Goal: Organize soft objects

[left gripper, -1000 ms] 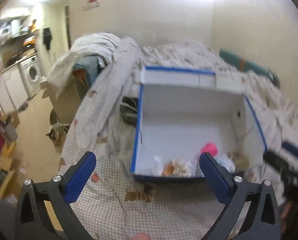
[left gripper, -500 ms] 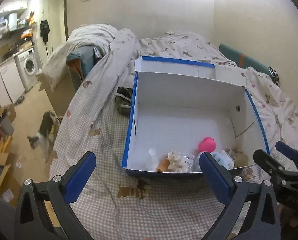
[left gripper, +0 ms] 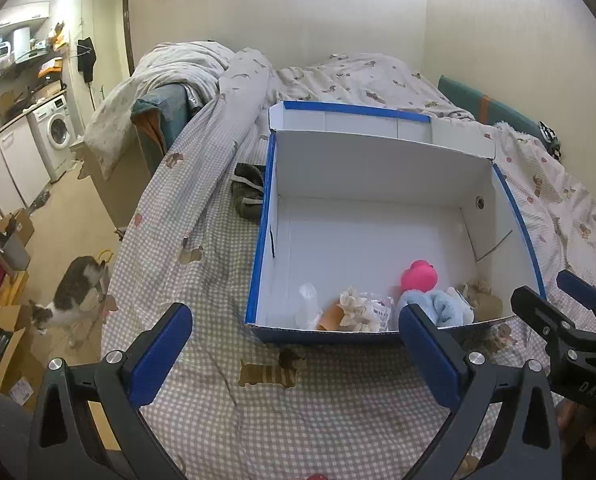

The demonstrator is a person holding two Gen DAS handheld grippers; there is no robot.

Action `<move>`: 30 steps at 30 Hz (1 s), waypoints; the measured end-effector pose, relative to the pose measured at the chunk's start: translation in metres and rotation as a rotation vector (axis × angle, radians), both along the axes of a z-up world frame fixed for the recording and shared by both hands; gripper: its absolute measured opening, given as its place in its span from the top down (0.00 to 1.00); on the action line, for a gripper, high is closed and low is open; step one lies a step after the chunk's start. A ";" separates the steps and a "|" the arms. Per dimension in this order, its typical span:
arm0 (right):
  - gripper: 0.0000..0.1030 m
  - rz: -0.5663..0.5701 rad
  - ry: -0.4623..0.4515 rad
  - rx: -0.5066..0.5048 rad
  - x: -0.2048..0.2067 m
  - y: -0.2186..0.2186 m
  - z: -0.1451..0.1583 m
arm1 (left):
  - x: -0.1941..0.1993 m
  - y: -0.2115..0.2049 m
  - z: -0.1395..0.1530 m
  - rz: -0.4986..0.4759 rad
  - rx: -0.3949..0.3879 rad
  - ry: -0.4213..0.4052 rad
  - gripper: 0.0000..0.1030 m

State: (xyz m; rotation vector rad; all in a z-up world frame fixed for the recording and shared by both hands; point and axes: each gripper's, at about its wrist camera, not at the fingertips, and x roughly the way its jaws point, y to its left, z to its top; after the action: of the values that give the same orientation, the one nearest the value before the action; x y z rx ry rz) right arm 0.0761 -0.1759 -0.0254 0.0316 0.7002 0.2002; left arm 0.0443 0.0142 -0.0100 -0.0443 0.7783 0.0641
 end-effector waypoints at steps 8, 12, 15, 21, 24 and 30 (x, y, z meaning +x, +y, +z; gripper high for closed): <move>0.00 -0.005 0.006 0.004 0.001 0.000 0.000 | 0.001 0.001 -0.003 0.000 -0.005 0.017 0.00; 0.00 -0.006 0.008 0.004 0.001 -0.001 0.000 | 0.000 -0.002 -0.002 -0.011 -0.001 0.013 0.00; 0.00 -0.007 0.008 0.004 0.001 -0.001 0.000 | 0.001 -0.001 -0.002 -0.011 -0.006 0.014 0.00; 0.00 -0.006 0.007 0.006 0.001 -0.001 0.000 | 0.001 0.001 -0.003 -0.004 -0.014 0.019 0.00; 0.00 -0.007 0.006 0.005 0.001 -0.002 0.000 | 0.001 0.002 -0.003 -0.003 -0.016 0.019 0.00; 0.00 -0.008 0.004 0.006 0.001 -0.003 0.001 | 0.001 0.002 -0.003 -0.008 -0.009 0.017 0.00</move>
State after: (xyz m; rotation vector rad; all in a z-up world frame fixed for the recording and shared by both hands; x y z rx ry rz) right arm 0.0770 -0.1784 -0.0246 0.0408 0.7038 0.1946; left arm 0.0457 0.0163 -0.0131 -0.0488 0.7962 0.0534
